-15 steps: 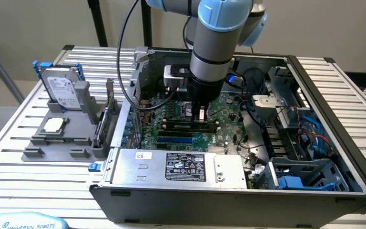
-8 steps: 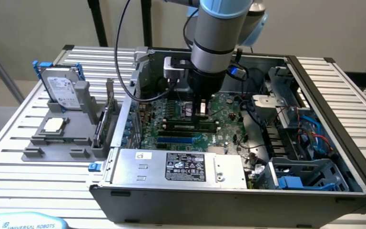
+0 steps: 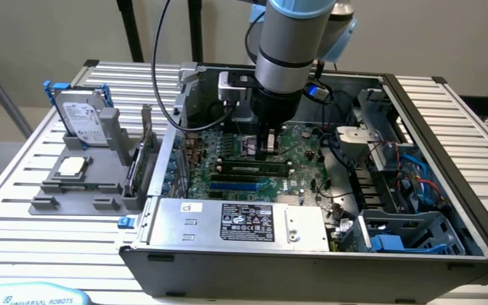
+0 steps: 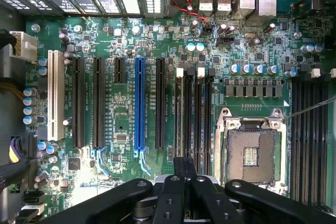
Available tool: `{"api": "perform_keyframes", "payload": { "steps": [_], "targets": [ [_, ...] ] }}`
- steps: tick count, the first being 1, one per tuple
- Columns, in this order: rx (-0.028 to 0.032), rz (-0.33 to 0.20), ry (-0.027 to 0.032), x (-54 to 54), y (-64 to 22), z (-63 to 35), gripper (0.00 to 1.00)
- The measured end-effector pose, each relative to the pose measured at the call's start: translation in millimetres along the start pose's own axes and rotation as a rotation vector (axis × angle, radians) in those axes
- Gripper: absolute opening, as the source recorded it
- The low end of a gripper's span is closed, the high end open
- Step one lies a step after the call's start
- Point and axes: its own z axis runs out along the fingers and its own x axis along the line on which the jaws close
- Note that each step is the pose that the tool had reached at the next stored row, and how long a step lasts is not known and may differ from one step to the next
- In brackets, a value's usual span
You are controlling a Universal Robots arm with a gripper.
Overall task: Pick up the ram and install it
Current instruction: 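Insert the ram into the slot, then press down the ram until it locks into place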
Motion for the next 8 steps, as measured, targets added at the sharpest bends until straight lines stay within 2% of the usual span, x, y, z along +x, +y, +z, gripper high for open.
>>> {"api": "perform_keyframes", "payload": {
  "steps": [8],
  "targets": [
    [0.0,0.0,-0.0001,0.0,0.0,0.0,0.11]
  ]
}}
